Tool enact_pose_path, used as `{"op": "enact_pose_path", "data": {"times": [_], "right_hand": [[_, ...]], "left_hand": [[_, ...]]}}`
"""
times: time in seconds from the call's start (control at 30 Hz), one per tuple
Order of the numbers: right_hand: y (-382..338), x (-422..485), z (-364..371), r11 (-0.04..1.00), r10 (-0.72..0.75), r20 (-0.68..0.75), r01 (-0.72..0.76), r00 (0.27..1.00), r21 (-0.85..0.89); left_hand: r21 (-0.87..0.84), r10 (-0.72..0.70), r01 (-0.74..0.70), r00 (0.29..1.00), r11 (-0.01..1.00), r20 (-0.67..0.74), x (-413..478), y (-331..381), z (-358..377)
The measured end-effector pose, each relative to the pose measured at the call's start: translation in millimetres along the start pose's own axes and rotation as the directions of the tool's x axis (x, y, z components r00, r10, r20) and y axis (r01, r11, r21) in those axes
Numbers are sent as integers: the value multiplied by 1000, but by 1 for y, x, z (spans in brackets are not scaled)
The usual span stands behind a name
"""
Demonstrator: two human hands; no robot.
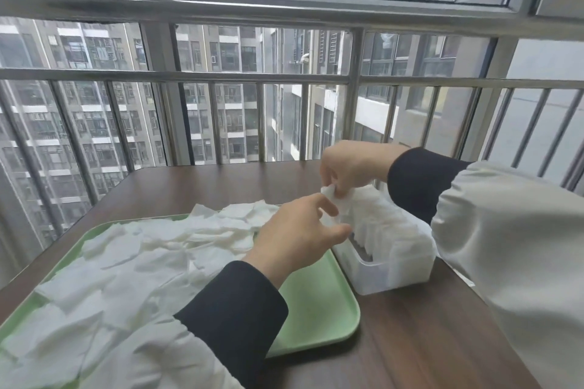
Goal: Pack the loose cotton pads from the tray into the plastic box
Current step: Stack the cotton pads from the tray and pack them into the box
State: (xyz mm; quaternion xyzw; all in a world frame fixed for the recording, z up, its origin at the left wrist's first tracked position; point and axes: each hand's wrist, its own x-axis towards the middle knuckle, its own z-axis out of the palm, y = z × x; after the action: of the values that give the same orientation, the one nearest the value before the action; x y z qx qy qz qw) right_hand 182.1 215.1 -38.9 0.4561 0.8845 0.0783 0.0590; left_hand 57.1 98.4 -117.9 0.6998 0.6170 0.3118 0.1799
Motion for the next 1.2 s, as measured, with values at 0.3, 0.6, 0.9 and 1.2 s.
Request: {"op": "enact_pose_path", "data": {"times": [0.3, 0.6, 0.9, 1.2], "right_hand": [[-3, -8, 12, 998, -58, -18, 57, 998, -27], [-1, -17, 13, 997, -53, -92, 58, 994, 52], [-7, -23, -3, 995, -84, 335, 59, 938, 84], [-18, -13, 11, 995, -49, 264, 71, 963, -76]], "left_hand": [[-5, 23, -23, 1000, 1000, -8, 0, -2, 4], [-18, 6, -6, 1000, 1000, 9, 0, -2, 5], [-55, -5, 6, 1000, 998, 24, -1, -2, 3], [-59, 3, -3, 1000, 998, 0, 0, -2, 5]]}}
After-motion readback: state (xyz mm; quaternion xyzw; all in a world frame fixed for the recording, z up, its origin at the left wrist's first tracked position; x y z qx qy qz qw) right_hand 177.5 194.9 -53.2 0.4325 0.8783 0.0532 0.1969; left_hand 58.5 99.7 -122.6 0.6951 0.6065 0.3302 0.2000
